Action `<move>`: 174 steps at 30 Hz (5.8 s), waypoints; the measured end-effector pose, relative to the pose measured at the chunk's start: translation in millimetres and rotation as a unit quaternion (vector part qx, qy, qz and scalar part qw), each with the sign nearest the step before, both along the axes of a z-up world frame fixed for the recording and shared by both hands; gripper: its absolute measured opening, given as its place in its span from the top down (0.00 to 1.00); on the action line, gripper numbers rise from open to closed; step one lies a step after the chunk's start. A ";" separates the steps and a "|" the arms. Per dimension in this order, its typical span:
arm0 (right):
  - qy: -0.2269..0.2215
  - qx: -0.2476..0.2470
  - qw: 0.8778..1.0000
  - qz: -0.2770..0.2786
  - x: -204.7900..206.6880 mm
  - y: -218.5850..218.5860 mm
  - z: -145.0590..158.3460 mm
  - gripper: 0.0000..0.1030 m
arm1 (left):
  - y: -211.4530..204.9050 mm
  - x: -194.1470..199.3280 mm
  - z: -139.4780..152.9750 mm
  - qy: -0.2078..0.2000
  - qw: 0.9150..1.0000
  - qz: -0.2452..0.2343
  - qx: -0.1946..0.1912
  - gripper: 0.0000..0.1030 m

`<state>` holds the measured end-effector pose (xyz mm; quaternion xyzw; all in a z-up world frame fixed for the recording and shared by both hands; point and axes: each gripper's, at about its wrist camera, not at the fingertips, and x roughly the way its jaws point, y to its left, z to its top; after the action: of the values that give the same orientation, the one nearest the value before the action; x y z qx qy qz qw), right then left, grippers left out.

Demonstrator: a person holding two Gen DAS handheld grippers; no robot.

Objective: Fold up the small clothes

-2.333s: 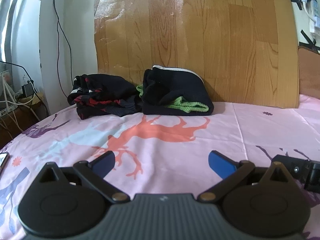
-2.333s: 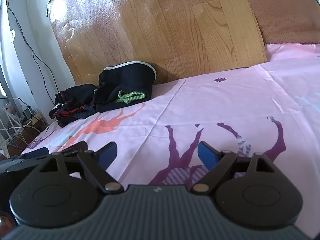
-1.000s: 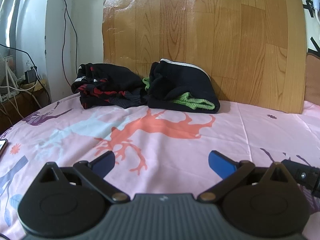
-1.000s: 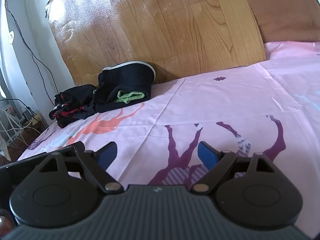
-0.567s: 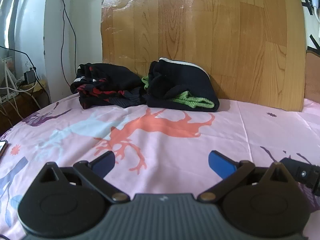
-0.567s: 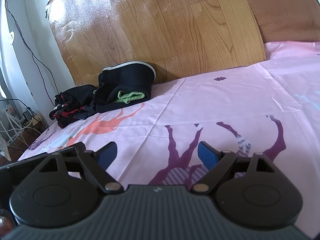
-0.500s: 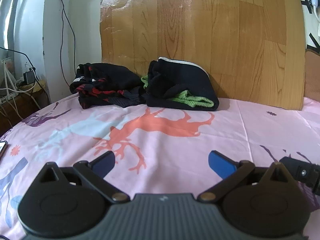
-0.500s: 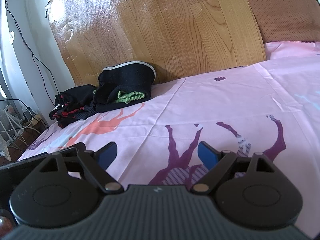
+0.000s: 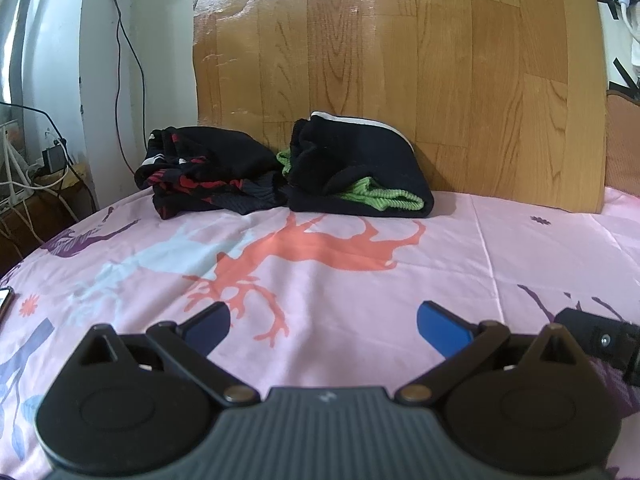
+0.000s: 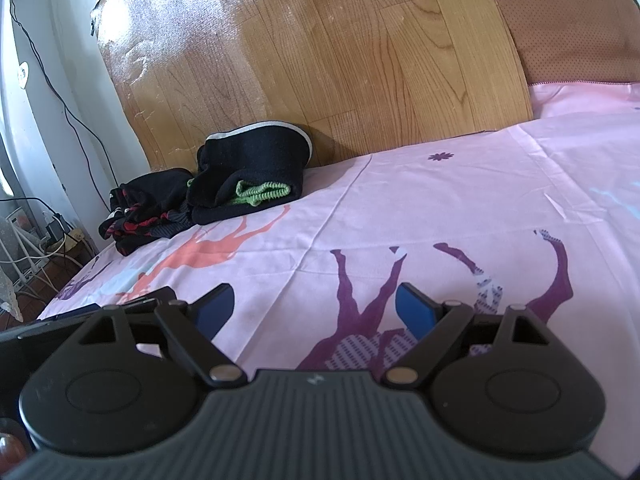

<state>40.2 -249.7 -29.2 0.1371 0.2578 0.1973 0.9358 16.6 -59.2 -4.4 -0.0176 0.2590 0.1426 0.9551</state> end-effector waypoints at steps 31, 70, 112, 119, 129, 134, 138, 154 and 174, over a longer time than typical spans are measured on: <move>0.001 0.001 1.000 0.000 -0.3 0.3 -0.4 0.13 | -5.0 0.2 0.3 0.003 0.999 -0.001 0.032 0.00; 0.004 0.008 1.000 -0.006 -1.9 -1.6 0.7 0.13 | -12.9 4.9 -1.1 0.021 0.998 -0.015 0.060 0.00; -0.005 0.032 0.999 0.003 1.0 -6.2 1.4 0.13 | -9.0 17.1 -4.3 0.052 0.998 -0.012 0.040 0.00; -0.005 0.032 0.999 0.000 0.4 -6.9 1.5 0.13 | -8.8 15.1 -3.8 0.048 0.998 -0.015 0.042 0.00; -0.008 0.030 0.999 -0.006 0.3 -6.1 1.6 0.13 | -6.9 13.5 -2.6 0.041 0.998 -0.016 0.036 0.00; -0.009 0.030 0.999 -0.009 -0.4 -6.8 1.7 0.13 | -6.7 12.8 -2.1 0.039 0.999 -0.016 0.032 0.00; -0.010 0.030 0.999 -0.010 -0.4 -7.0 1.7 0.13 | -4.7 14.1 -2.8 0.045 0.999 -0.011 0.024 0.00; -0.009 0.030 0.999 -0.010 0.4 -8.9 1.6 0.13 | 5.7 11.4 -3.0 0.045 0.999 0.010 0.001 0.00; -0.009 0.031 0.999 -0.013 2.6 -11.1 1.2 0.13 | 3.4 3.6 0.0 0.026 1.000 0.007 0.014 0.00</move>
<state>42.8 -260.8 -28.0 0.1674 0.2414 0.1945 0.9359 20.2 -55.8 -4.4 -0.0028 0.2816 0.1535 0.9472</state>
